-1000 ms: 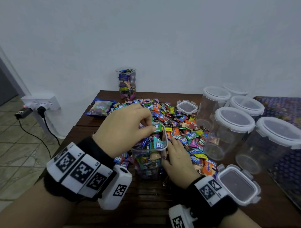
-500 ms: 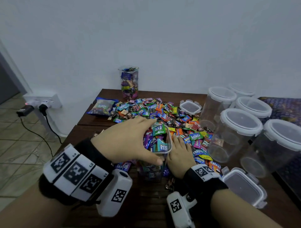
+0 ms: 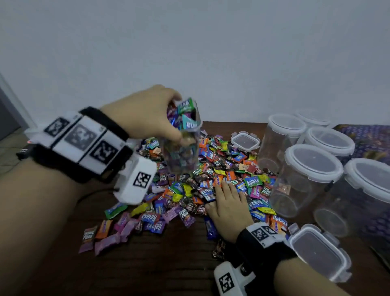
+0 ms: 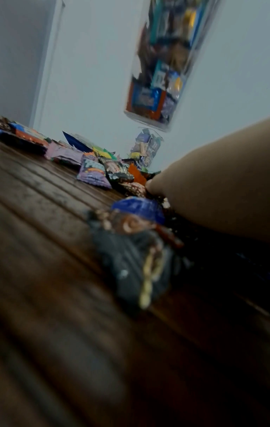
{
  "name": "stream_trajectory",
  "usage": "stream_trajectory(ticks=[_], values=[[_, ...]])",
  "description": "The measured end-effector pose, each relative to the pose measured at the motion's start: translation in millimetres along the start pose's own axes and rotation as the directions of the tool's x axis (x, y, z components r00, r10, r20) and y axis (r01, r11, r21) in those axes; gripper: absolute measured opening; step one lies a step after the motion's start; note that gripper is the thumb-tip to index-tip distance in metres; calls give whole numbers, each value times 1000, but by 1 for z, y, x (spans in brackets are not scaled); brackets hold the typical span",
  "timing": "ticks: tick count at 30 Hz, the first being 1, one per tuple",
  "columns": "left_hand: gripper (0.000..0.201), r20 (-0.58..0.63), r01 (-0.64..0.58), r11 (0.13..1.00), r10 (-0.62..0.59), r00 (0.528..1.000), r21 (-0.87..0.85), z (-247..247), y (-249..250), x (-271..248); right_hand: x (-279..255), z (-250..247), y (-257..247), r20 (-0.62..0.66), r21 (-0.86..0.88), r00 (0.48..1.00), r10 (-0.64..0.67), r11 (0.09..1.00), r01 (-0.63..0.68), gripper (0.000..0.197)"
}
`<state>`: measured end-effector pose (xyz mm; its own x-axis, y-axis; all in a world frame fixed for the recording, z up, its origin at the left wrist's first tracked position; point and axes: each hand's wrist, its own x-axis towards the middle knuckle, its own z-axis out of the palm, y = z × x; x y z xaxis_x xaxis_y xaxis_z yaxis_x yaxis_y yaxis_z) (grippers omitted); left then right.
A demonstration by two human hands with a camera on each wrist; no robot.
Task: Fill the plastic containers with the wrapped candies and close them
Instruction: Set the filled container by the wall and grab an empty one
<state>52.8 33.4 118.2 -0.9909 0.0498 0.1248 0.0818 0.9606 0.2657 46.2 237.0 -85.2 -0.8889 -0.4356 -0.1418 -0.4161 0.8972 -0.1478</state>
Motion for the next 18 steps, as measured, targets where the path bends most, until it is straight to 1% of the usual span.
stream_trajectory(ticks=[2, 5, 6, 8, 9, 12, 15, 17, 18], values=[[102, -52, 13, 999, -11, 999, 50, -2, -9, 26, 1, 1, 1, 7, 16, 1000, 0, 1000, 0, 66], [95, -90, 24, 996, -16, 996, 82, 4, -19, 64, 3, 2, 1, 22, 23, 1000, -9, 1000, 8, 70], [95, -98, 32, 995, -23, 995, 95, 8, -21, 75, 3, 3, 1, 18, 23, 1000, -15, 1000, 14, 76], [95, -113, 41, 993, -28, 993, 115, 15, -22, 97, 3, 4, 1, 11, 24, 1000, -28, 999, 27, 96], [96, -121, 40, 992, -26, 992, 120, 19, -22, 107, 3, 5, 1, 10, 27, 1000, -29, 999, 29, 102], [95, -146, 44, 993, -27, 989, 114, 33, -28, 141, 4, 5, 2, -17, 81, 999, -41, 996, 43, 105], [93, -151, 59, 991, -41, 988, 117, 47, -36, 172, 4, 5, 3, 2, 103, 999, -43, 994, 42, 115], [92, -144, 70, 989, -51, 988, 127, 57, -44, 189, 7, 5, 2, 10, 113, 1000, -23, 993, 22, 114], [92, -141, 76, 989, -58, 988, 127, 63, -49, 197, 7, 0, 1, 38, 76, 999, -3, 997, 0, 108]])
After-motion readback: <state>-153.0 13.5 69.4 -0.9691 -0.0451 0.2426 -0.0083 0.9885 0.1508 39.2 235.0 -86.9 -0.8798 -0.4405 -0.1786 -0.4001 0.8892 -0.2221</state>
